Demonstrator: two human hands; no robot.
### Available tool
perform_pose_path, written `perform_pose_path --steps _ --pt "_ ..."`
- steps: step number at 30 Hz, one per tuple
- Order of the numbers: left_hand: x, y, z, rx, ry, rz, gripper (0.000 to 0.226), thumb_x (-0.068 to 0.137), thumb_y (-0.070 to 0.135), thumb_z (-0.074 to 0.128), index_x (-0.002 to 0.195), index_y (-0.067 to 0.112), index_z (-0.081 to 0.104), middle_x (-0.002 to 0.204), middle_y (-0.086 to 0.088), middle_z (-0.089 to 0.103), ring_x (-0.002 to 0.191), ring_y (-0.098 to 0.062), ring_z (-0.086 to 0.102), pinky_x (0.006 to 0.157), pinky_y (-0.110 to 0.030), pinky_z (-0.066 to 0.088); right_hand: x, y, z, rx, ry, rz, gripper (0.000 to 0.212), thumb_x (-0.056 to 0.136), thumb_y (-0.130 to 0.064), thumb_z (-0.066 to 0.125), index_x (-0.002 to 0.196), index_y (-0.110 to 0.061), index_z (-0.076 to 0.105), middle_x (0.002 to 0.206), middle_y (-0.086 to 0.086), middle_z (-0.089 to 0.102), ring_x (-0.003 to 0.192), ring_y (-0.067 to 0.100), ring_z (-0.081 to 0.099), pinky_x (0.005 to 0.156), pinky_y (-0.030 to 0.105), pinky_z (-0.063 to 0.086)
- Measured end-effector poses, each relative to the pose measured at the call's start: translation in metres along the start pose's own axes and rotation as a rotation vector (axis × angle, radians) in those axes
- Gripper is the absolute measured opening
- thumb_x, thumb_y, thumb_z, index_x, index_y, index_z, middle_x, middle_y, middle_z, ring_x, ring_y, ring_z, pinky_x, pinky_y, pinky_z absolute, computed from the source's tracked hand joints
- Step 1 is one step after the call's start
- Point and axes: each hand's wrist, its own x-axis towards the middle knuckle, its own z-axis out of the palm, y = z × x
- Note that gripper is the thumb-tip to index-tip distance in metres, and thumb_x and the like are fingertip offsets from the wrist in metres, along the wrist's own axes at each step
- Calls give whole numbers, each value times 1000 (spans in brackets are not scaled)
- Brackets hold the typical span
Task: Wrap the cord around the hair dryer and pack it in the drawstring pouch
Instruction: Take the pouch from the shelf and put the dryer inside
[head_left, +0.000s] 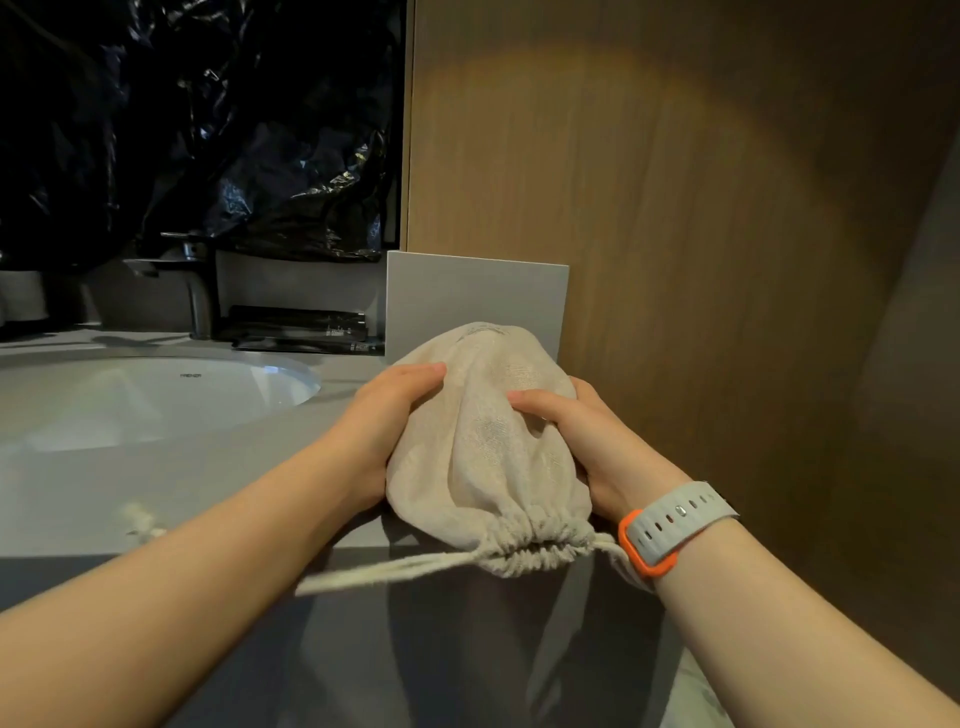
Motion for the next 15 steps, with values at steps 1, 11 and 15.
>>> perform_pose_path --steps 1,11,15 --pt "-6 -2 6 -6 -13 8 33 89 32 58 117 14 61 116 -13 66 105 -31 63 96 -50 46 -7 0 -5 -6 4 -1 55 81 -19 70 127 -16 41 111 7 62 92 20 65 61 29 54" --pt "-75 -19 89 -46 -213 28 36 99 39 36 106 18 65 105 -8 70 98 -25 65 85 -39 50 -94 -6 -67 -41 120 -41 61 79 -23 69 131 -19 38 114 5 57 97 22 61 63 30 50" --pt "-100 -32 133 -33 -271 54 30 97 43 39 107 25 62 108 -5 67 101 -24 64 90 -42 51 -134 -1 -107 10 172 -47 73 68 -26 77 130 -24 40 119 7 56 104 26 60 72 39 54"
